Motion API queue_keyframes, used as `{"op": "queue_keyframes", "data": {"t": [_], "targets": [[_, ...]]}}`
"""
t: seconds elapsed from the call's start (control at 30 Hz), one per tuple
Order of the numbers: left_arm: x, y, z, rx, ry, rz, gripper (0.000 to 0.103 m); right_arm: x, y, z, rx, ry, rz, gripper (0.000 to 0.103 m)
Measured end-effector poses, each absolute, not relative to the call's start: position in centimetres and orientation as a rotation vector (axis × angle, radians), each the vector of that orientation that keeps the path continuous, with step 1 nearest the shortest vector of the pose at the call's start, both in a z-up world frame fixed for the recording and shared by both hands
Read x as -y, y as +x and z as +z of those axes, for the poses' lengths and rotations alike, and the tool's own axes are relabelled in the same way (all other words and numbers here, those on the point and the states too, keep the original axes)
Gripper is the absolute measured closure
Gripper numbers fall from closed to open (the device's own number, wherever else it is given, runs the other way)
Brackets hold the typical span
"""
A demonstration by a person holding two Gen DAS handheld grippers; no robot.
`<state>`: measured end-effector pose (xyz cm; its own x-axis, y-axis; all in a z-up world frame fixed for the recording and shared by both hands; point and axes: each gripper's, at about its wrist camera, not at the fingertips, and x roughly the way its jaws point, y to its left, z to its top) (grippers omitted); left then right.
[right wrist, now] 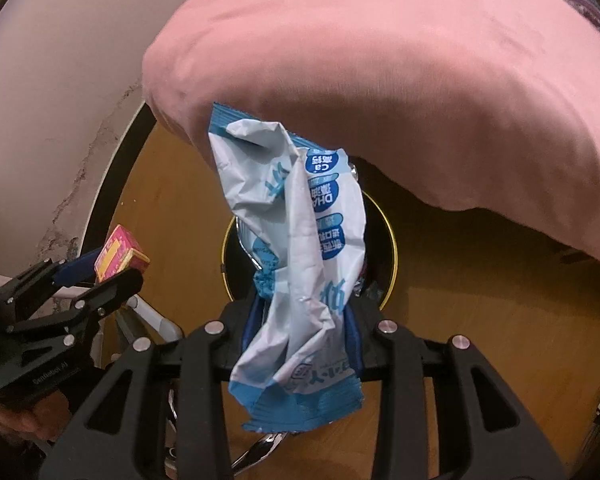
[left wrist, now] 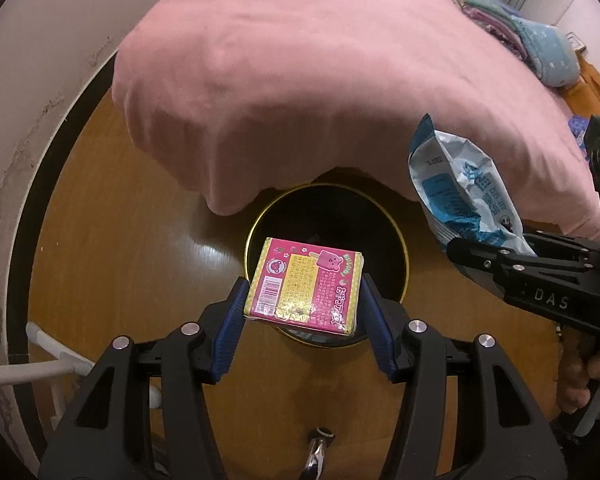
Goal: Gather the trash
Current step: 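Carry the pink box and bag over the black bin, then open both tools to drop the box and bag into the bin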
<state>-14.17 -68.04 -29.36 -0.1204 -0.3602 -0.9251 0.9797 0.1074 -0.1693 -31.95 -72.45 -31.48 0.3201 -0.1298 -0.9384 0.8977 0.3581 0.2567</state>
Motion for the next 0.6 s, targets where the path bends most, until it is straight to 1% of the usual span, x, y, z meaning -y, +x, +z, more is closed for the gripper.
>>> {"op": "queue_keyframes", "data": {"t": [0.13,0.2,0.33,0.4,0.43,0.6], "targets": [[68.7,-14.1,-29.7,-1.116,0.78,-1.358,0.049,73.6,-31.9,-32.9,-1.015,0.971,-0.821,0.065],[69.0,-14.1,-30.1,-1.123,0.784,-1.357,0.049,74.1,-31.8,-33.4,-1.016,0.98,-0.813,0.06],[69.8,-14.1,-30.8,-1.129,0.797,-1.354,0.049,74.9,-31.3,-33.7,-1.005,0.995,-0.805,0.053],[70.2,-14.1,-31.2,-1.136,0.802,-1.354,0.049,74.6,-32.1,-33.5,-0.995,0.996,-0.811,0.04],[70.4,-14.1,-31.3,-1.139,0.803,-1.354,0.049,74.6,-32.1,-33.5,-0.984,0.996,-0.815,0.038],[70.7,-14.4,-31.6,-1.143,0.811,-1.364,0.048,74.9,-32.4,-33.5,-0.966,1.002,-0.825,0.038]]}}
